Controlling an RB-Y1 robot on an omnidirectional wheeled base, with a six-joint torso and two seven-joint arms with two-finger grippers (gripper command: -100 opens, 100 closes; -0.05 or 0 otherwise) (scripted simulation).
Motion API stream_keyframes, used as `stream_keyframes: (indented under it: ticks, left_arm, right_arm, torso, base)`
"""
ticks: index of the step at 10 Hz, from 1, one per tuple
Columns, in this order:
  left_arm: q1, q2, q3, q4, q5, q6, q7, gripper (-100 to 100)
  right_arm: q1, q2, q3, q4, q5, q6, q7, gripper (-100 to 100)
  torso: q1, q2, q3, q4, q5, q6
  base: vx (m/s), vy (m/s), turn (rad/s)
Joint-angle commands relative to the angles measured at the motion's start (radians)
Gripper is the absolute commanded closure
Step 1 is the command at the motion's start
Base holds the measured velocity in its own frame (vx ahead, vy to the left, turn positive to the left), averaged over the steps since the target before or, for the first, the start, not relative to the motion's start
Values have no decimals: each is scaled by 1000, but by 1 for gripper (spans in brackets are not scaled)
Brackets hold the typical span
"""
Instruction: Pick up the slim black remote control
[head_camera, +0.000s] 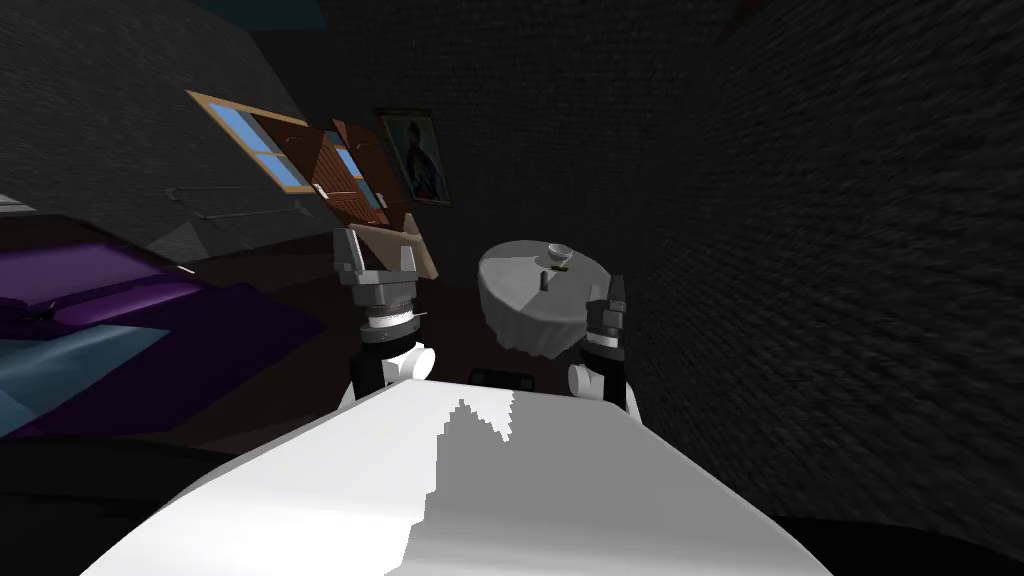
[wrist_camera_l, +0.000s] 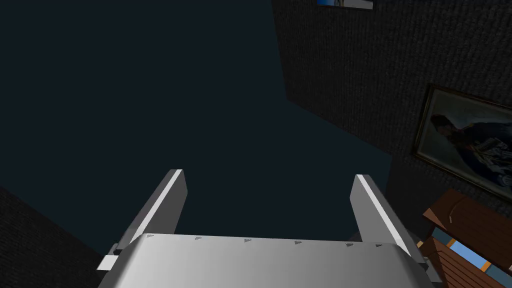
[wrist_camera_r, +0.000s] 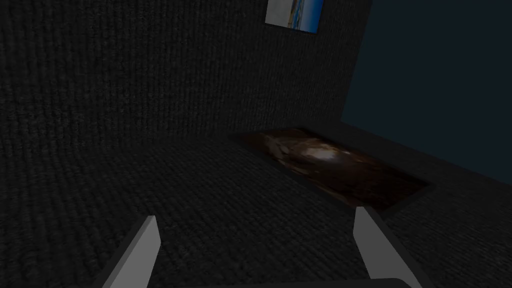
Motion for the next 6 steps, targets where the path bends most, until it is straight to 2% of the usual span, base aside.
stream_keyframes:
  ticks: [1, 3, 6]
  left_arm:
    - [0, 0, 0, 0, 0, 0, 0, 0]
    - [0, 0, 0, 0, 0, 0, 0, 0]
    - [0, 0, 0, 0, 0, 0, 0, 0]
  right_arm:
    - [19, -49, -32, 7, 16, -4, 9, -100]
    - [47, -98, -77, 17, 41, -12, 23, -100]
    - [109, -176, -166, 41, 98, -32, 55, -100]
  torso:
    - [0, 0, 0, 0, 0, 0]
    - [-3, 2, 1, 0, -1, 0]
    - [-4, 2, 1, 0, -1, 0]
  base:
    - [-13, -11, 243]
    - [-23, -43, 203]
    - [-18, -46, 278]
